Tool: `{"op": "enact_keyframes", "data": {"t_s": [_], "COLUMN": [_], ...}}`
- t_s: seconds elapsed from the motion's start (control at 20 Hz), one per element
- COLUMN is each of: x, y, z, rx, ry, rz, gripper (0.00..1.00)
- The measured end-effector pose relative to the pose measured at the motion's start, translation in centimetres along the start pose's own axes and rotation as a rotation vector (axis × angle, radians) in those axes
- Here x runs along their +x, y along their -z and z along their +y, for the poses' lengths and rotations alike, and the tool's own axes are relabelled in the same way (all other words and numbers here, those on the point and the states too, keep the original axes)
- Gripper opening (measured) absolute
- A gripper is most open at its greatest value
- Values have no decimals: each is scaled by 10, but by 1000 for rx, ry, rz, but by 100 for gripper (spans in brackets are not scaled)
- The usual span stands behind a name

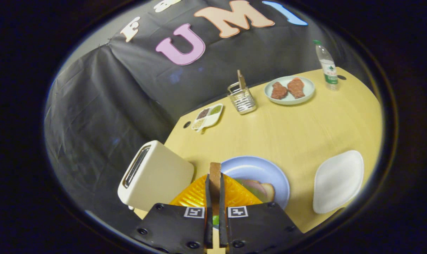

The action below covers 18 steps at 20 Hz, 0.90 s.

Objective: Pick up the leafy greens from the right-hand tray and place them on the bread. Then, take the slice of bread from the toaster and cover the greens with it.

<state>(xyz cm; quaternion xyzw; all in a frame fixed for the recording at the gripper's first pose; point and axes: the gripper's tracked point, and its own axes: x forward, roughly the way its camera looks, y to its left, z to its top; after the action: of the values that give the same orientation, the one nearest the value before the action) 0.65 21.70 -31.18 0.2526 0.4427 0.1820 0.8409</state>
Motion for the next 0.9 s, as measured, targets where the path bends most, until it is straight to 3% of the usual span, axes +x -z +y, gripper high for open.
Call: {"op": "enact_keyframes", "data": {"t_s": [0.1,0.45,0.75,0.9], "x": [-3,-6,-25,-46], "y": [7,19,11,-5], "z": [-8,-46,-51,-48], "rx": [15,3,-3,-53], "ry": [19,124,128,120], "rz": [10,41,14,-37], "gripper": [15,61,100,100]}}
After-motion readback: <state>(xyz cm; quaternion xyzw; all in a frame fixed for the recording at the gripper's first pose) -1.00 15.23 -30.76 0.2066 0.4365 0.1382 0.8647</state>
